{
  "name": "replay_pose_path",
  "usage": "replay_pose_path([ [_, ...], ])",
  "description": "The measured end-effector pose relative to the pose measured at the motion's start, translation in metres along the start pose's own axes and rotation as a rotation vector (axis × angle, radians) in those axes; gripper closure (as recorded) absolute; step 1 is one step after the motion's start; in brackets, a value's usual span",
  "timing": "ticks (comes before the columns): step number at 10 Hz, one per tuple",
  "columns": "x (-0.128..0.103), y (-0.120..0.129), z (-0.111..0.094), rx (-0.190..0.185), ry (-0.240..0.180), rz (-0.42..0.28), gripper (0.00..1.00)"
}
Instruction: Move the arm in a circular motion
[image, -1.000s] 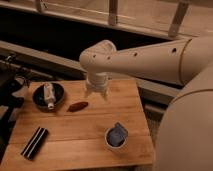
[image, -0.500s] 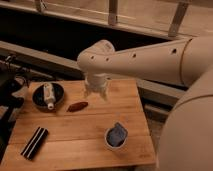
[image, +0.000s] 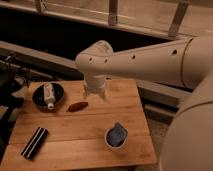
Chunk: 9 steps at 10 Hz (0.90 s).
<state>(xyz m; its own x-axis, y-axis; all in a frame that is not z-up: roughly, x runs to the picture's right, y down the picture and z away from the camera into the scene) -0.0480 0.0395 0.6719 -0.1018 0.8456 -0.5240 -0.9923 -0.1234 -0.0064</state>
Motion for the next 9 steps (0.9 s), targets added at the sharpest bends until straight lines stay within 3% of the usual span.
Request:
replay_pose_path([
  [3, -0.004, -0.002, 0.000, -0.003, -0.005, 0.035, 0.35],
  [6, -0.045, -0.041, 0.003, 0.001, -0.015, 0.177, 0.35],
  [9, -0.088, -0.098, -0.005, 0.038, -0.012, 0.322, 0.35],
])
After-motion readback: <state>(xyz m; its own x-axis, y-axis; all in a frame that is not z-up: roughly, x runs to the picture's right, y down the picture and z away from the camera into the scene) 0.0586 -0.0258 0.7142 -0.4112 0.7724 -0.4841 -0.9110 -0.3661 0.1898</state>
